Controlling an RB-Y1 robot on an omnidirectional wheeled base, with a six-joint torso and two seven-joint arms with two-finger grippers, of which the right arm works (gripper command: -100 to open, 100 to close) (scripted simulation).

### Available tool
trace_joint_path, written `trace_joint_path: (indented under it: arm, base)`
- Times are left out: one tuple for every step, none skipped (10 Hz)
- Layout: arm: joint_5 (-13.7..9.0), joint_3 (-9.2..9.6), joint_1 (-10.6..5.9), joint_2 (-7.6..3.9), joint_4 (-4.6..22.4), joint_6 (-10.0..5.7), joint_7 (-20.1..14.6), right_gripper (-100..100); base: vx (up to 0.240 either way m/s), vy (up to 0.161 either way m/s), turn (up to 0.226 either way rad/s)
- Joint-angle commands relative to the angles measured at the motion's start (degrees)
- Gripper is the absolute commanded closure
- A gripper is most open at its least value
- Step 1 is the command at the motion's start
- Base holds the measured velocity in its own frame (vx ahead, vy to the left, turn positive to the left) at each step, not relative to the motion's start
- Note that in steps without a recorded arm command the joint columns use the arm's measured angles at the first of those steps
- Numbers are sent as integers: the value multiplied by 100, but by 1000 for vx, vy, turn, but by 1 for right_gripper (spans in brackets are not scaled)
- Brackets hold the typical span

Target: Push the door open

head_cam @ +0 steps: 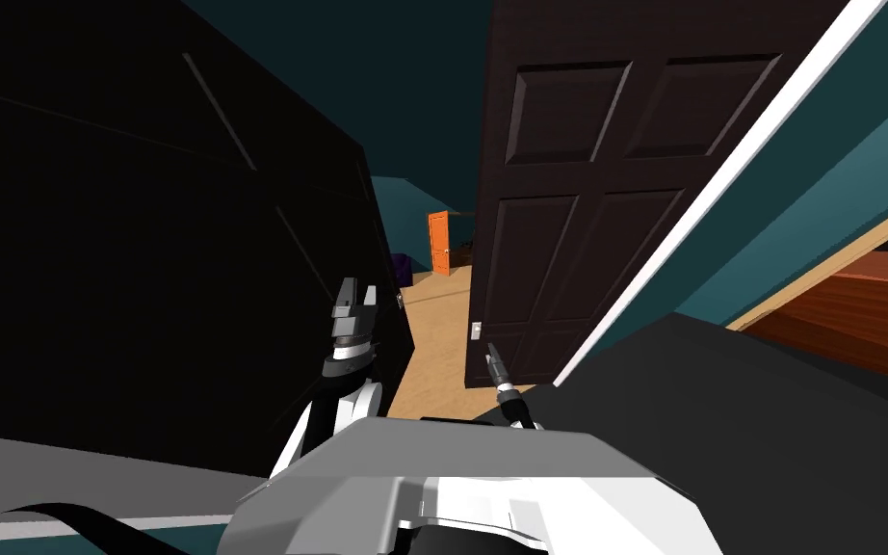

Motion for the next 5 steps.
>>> trace_joint_path:
  arm:
    - [-6,-20,-14,-10,22,-25,10,-100]
    - [-10,-35,-25,-9,45,-47,16,-100]
    - [-14,-49,-36,-1,67,-68,23,-100]
    - [-18,-63,-46,11,89,-88,30,-100]
    - [-22,-76,-55,28,109,-107,36,-100]
  base:
    - [180,25,21]
    - [224,22,30]
    - [202,21,31]
    - [193,43,25]
    - [187,18,20]
